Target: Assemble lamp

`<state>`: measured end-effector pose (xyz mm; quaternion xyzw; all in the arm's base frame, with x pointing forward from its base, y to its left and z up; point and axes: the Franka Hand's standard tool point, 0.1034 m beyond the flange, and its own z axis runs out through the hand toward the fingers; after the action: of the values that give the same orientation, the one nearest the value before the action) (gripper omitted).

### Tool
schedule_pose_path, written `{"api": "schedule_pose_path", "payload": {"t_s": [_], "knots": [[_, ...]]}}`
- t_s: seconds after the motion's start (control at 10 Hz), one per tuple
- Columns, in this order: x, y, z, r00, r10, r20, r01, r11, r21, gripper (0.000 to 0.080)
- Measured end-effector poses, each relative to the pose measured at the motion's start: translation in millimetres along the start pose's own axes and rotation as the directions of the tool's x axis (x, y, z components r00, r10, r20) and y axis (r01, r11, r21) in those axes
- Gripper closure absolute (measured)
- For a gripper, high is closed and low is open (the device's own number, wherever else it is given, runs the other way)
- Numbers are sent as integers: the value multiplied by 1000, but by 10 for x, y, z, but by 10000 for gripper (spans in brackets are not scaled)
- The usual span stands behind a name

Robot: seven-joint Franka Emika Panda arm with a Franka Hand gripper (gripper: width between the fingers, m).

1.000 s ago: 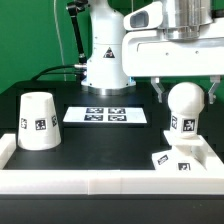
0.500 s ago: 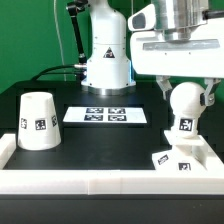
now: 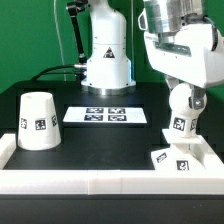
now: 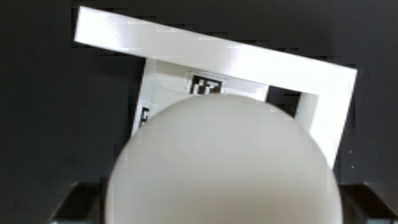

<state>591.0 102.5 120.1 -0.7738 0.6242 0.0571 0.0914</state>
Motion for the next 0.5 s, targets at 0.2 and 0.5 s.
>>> {"api": "schedule_pose_path", "payload": {"t_s": [0.2,0.5], "knots": [[-16,-16,2,998,56,4,-56,998,11,215],[-17,-12,10,995,-97,-5,97,995,7,115]]}}
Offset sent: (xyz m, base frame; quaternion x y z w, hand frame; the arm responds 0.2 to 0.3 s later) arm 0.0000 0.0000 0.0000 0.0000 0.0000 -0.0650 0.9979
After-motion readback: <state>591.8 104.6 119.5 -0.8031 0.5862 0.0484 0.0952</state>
